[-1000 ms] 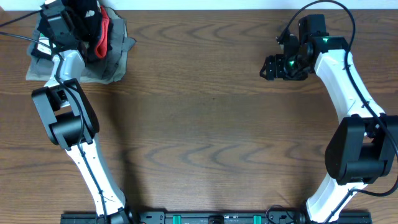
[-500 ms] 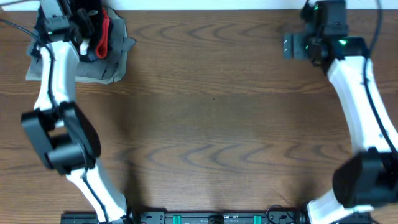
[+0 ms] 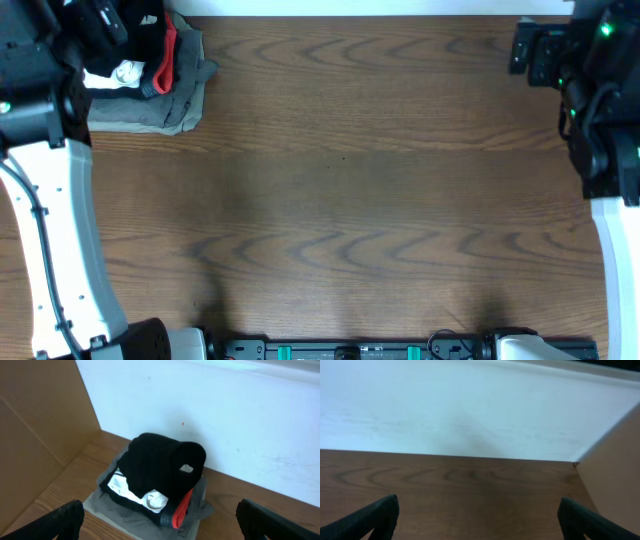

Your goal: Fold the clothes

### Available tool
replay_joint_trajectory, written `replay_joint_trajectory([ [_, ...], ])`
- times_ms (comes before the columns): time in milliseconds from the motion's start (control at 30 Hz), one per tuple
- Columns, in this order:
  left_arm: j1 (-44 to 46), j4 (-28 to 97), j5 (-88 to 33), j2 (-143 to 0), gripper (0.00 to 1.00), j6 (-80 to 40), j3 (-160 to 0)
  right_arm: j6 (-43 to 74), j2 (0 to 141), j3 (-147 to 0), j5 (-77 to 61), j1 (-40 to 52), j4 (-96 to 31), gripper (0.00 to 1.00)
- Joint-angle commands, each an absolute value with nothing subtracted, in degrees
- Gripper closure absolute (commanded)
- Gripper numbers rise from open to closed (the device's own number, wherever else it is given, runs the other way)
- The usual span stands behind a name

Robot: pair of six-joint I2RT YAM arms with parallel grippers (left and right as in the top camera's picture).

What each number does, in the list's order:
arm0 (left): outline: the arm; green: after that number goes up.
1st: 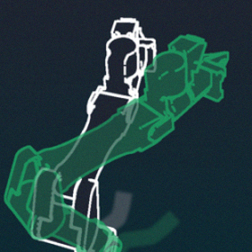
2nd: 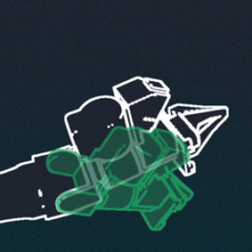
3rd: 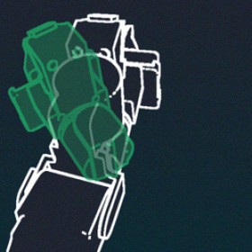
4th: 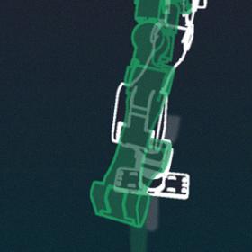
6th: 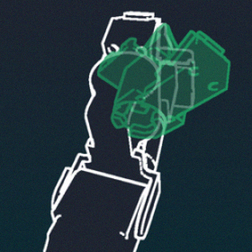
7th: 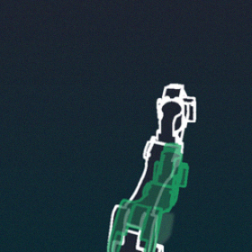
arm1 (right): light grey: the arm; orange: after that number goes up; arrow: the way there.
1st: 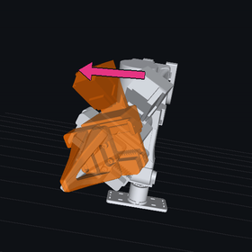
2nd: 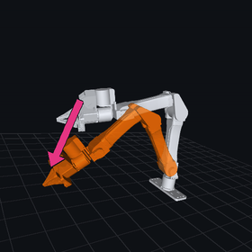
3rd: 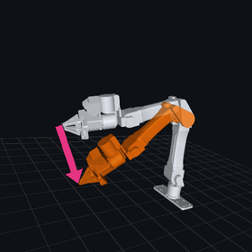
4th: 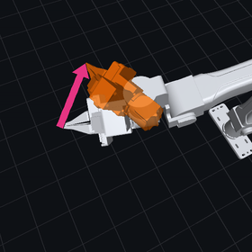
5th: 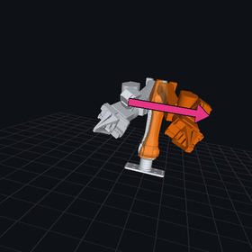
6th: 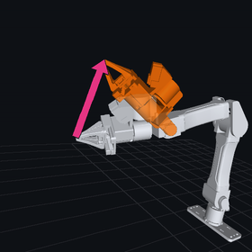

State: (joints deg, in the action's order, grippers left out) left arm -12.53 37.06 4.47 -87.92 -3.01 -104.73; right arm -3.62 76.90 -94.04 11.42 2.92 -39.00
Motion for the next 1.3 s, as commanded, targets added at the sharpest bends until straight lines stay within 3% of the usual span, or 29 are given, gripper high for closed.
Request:
replay_joint_trajectory([
  [0,-12.45,37.3,4.49,-87.37,0.02,-3.07,-105.12,-4.38,76.27,-94.89,12.19,3.36,-40.1,0.01],
  [500,-12.45,37.32,4.49,-87.5,0.02,-3.07,-105.12,-6.79,76.2,-94.8,15.22,3.36,-41.47,0.01],
  [800,-12.45,37.34,4.49,-87.5,0.02,-3.07,-105.12,-7.4,64.97,-90.24,16.32,3.38,-47.07,0.01],
  [933,-12.45,37.34,4.49,-87.5,0.02,-3.07,-105.12,-7.31,53.49,-79.05,15.66,2.22,-40.75,0.01],
  [1267,-12.45,37.34,4.49,-87.5,0.02,-3.07,-105.12,-1.85,27.55,-39.79,14.57,0.43,-11.33,0.01],
])
